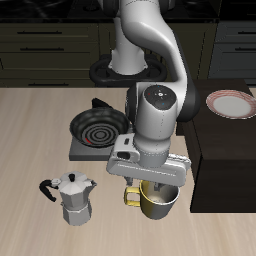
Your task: Place the mug on the plate
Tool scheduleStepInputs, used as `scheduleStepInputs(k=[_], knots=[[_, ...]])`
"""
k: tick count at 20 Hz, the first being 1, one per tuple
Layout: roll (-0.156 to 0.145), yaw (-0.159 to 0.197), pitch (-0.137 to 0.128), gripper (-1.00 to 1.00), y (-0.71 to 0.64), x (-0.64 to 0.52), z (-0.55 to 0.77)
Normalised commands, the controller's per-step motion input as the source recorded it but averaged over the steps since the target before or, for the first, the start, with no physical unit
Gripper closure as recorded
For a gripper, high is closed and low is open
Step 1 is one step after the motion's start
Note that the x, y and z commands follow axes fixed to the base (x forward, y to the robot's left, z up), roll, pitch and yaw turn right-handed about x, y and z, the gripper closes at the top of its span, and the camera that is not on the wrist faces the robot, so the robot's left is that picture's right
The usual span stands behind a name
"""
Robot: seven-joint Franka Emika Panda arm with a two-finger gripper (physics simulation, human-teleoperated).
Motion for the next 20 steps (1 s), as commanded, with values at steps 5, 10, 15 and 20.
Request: scheduleStepInputs(k=[5, 10, 15, 20], knots=[[-0.002, -0.024, 0.013, 1.0, -0.04, 0.02, -0.04], [0.017, -0.003, -0.005, 1.0, 0.05, -0.01, 0.02], [0.022, -0.002, -0.034, 1.0, 0.1, -0.11, 0.28], [0.024, 0.009, -0.074, 1.0, 0.08, -0.18, 0.47]])
